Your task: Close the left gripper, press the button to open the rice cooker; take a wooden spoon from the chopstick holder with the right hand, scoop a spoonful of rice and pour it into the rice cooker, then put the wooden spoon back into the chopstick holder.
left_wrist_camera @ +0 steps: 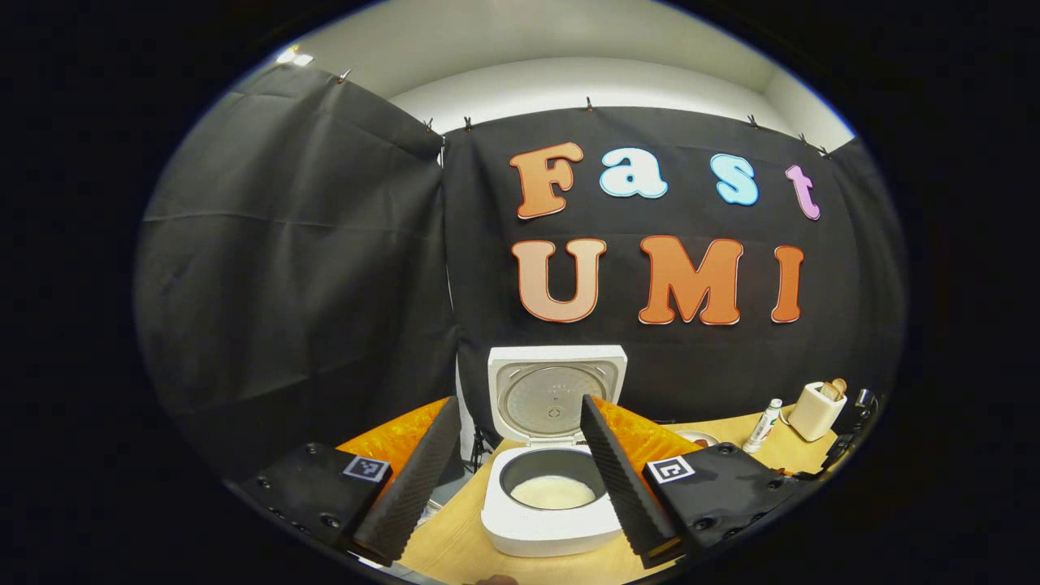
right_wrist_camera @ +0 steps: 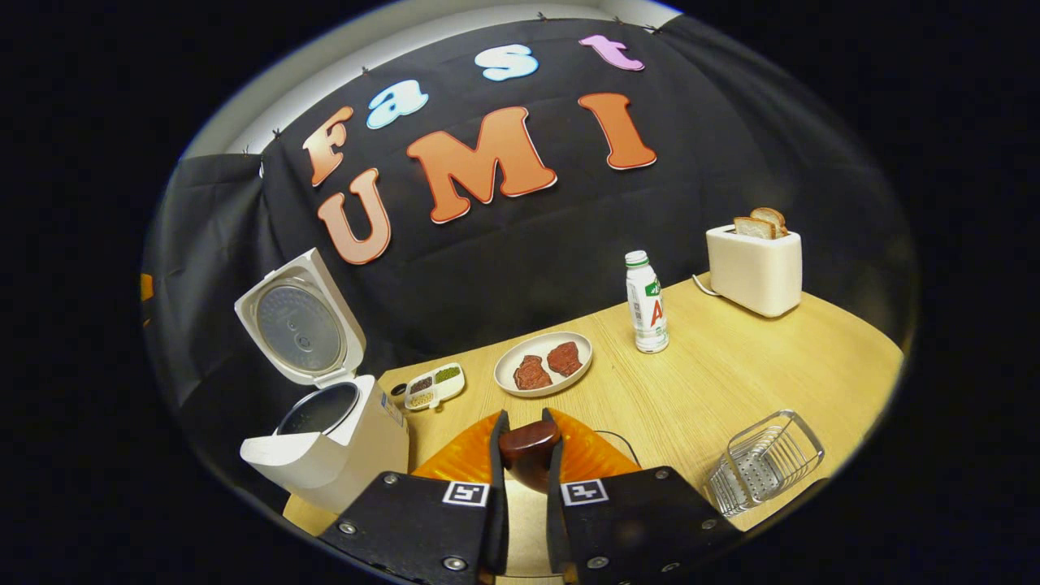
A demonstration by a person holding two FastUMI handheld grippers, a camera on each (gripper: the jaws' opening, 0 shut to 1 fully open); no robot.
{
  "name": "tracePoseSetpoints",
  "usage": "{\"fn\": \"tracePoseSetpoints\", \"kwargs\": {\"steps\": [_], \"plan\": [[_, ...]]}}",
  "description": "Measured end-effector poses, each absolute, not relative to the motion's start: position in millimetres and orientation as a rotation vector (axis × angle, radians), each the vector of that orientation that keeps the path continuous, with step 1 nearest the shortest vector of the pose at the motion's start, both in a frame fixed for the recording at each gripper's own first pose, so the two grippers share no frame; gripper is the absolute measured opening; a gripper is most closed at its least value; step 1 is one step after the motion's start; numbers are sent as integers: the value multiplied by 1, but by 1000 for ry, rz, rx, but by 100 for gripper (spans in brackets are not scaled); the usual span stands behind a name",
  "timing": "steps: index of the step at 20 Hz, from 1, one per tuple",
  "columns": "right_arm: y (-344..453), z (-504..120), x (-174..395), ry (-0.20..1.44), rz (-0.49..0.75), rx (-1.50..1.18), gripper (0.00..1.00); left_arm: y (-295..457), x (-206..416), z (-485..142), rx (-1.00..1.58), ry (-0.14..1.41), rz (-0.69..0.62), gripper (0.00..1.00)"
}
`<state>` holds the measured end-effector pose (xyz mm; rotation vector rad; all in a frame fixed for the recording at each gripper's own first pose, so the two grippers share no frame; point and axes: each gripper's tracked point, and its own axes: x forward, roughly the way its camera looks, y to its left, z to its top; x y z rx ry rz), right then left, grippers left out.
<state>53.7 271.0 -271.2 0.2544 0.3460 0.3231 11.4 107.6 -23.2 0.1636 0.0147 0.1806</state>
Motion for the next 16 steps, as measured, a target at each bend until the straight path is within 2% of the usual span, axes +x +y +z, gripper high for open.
{"fn": "tracePoseSetpoints", "kwargs": {"steps": [4,16], "plan": [[287,-274,43,397,336,478,18,114,12,-30,174,26,174,100],[266,-295,51,516,198,1140,18,119,21,-35,155,25,141,100]]}}
